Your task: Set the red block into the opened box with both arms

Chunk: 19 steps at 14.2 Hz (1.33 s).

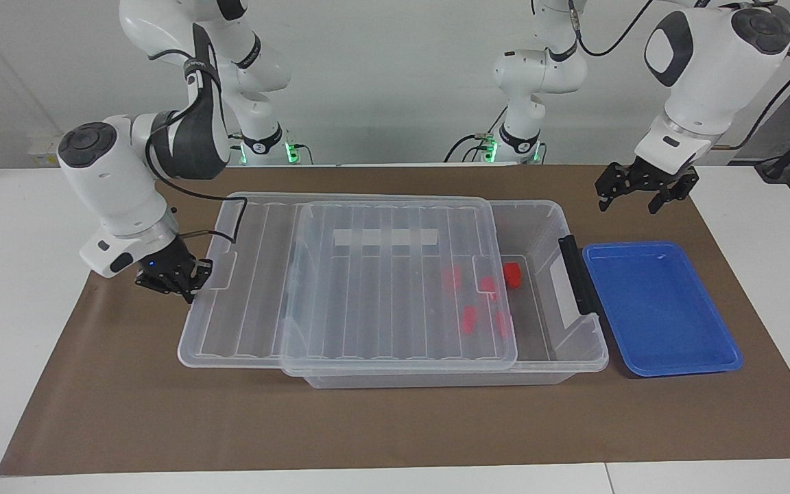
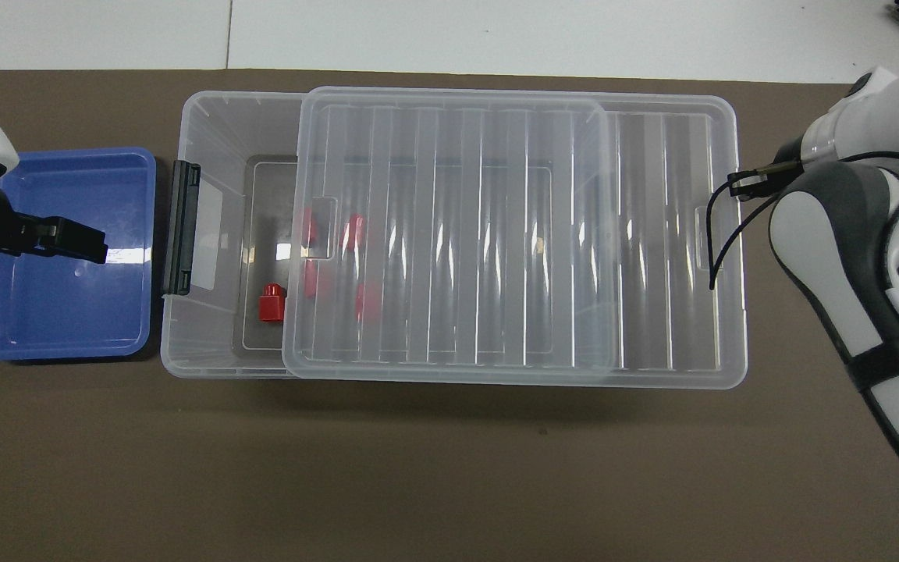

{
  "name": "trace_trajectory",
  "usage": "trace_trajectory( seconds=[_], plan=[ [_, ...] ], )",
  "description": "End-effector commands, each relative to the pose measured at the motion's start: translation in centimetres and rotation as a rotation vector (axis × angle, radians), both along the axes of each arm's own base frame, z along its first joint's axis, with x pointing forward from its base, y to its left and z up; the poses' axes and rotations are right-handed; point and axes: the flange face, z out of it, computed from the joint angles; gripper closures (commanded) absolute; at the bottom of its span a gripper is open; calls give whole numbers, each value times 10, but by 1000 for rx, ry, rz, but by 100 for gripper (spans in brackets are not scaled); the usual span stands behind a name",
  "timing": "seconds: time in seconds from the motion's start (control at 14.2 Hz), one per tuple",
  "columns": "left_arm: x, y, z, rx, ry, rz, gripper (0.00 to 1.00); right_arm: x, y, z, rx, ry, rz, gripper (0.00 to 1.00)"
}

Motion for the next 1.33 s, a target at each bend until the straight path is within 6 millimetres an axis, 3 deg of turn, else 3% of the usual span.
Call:
trace_trajectory(
  seconds=[0.0,0.56,0.91,1.05,1.19,1.26],
  plan=[
    [-9,-4,0,3,-13,-28,0,-5,28,4,36,-1,51,100],
    [-8,-4,1,2,-20,-23,0,-14,95,4,66,16,83,100],
    [-10,-10,3,4,4,-38,0,-18,112,4,72,20,89,100],
    [-10,-11,14,10,37,-74,0,-18,116,5,74,19,95,100],
    [-12,1,42,5,15,-98,0,-19,119,5,76,21,101,100],
    [-12,4,41,5,14,-97,0,-20,120,5,76,22,104,100]
  ],
)
